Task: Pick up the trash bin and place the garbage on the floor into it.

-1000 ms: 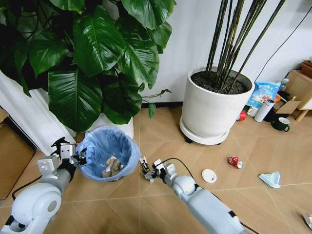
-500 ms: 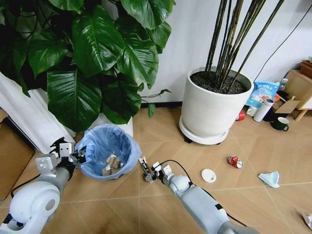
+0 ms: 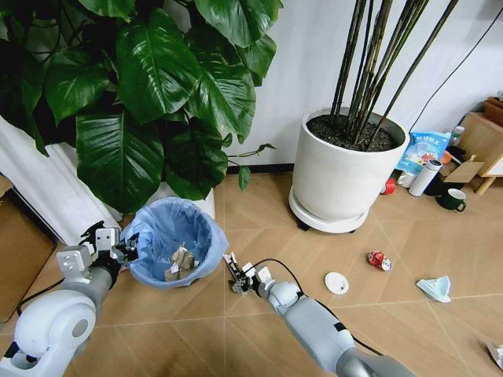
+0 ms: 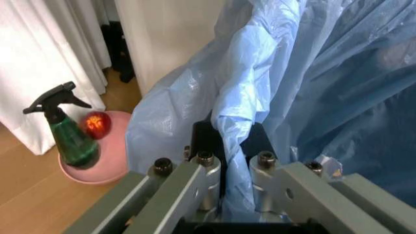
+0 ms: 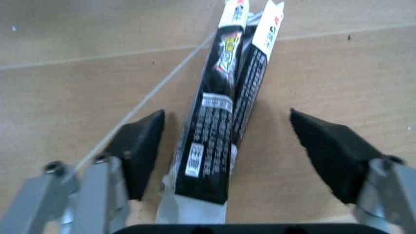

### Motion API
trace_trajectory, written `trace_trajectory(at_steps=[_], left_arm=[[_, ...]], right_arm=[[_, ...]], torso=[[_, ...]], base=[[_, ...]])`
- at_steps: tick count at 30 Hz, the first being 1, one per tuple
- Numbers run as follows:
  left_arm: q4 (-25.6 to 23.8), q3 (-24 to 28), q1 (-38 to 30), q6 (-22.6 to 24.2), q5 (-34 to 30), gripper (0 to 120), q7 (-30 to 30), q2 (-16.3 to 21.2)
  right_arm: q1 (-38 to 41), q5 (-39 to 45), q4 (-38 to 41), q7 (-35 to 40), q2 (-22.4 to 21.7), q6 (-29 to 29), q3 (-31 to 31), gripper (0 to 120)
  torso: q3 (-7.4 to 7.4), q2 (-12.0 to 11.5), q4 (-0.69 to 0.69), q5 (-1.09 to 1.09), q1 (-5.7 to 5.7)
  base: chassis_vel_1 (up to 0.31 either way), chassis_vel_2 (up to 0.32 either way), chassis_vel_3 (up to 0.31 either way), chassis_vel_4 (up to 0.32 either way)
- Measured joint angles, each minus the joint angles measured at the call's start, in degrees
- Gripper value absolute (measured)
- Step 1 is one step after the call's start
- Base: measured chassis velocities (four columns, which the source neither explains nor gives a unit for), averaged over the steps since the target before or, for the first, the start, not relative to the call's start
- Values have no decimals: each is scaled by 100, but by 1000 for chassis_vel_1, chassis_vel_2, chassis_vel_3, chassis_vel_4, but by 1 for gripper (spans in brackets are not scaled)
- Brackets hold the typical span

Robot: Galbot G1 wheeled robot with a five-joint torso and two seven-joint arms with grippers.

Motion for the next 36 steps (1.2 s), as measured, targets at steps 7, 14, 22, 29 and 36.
trace_trajectory(at_steps=[7,14,22,29,36], left_arm=[[-3,15,-3,0,-8,0,-6,20],[-23,15,-4,1,-44,0,-17,87],[-44,17,-7,0,-77,0,-46,104],[-55,22,-6,1,-78,0,-51,105],[-54,43,-8,3,-79,0,-51,112]], right_arm=[[-8,-21,-80,-53,30,14,48,48],[-13,-92,-194,-95,80,88,152,18],[-10,-96,-229,-121,87,116,193,1],[-187,-95,97,-60,-5,94,459,0],[-494,57,945,98,-351,-2,782,0]], torso=[[0,0,0,1,0],[0,0,0,1,0],[-1,1,1,2,0],[0,1,0,1,0],[0,1,0,1,0]], base=[[0,0,0,0],[0,0,0,0],[0,0,0,0],[0,0,0,0],[0,0,0,0]])
